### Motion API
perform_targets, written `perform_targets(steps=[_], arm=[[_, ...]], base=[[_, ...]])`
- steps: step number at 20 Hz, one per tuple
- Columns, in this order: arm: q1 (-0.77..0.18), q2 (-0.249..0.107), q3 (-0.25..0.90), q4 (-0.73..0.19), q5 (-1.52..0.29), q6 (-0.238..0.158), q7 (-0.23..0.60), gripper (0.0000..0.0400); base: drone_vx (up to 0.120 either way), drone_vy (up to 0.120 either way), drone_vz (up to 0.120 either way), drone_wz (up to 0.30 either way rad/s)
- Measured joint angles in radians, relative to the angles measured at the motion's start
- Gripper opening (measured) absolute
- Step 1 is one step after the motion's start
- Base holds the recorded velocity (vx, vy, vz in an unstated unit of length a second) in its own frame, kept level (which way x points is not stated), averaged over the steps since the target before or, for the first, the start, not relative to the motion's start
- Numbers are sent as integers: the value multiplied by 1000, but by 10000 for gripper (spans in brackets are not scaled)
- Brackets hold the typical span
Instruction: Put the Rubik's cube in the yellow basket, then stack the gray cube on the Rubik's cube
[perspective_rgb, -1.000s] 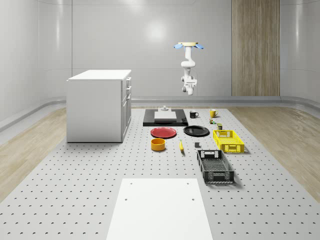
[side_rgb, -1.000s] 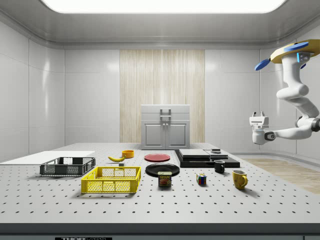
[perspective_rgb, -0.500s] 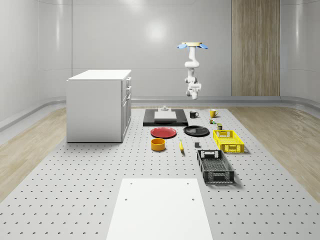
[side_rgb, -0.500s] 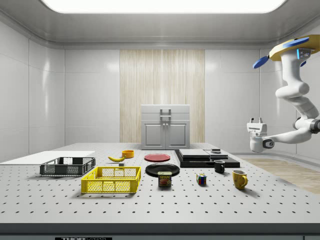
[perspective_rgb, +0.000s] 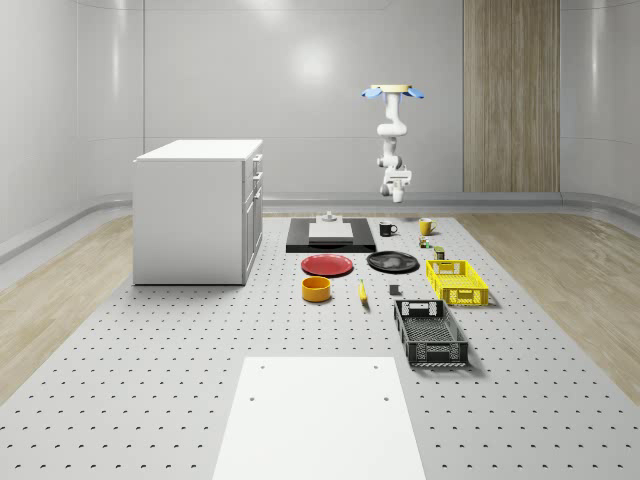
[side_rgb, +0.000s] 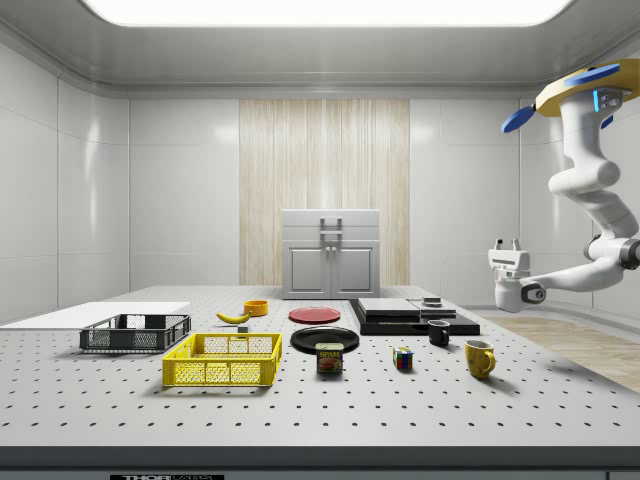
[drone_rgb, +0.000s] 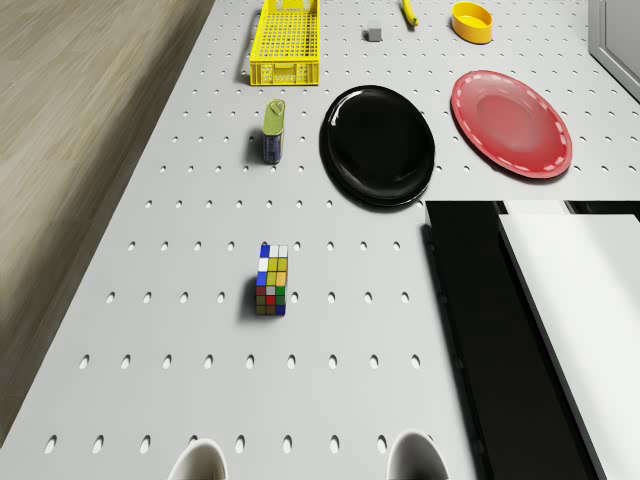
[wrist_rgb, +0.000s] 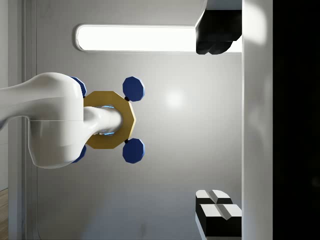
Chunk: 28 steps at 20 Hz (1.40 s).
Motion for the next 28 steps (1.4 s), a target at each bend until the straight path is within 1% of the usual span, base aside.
perform_targets(steps=[15, 25, 28], arm=[[-2, -6, 2, -3, -1, 9, -1, 400], [-4, -11, 8, -8, -9, 16, 0, 400], [-6, -13, 13, -10, -16, 18, 1, 400]], base=[[120, 120, 0, 0], [120, 0, 0, 0], [120, 93, 0, 0]])
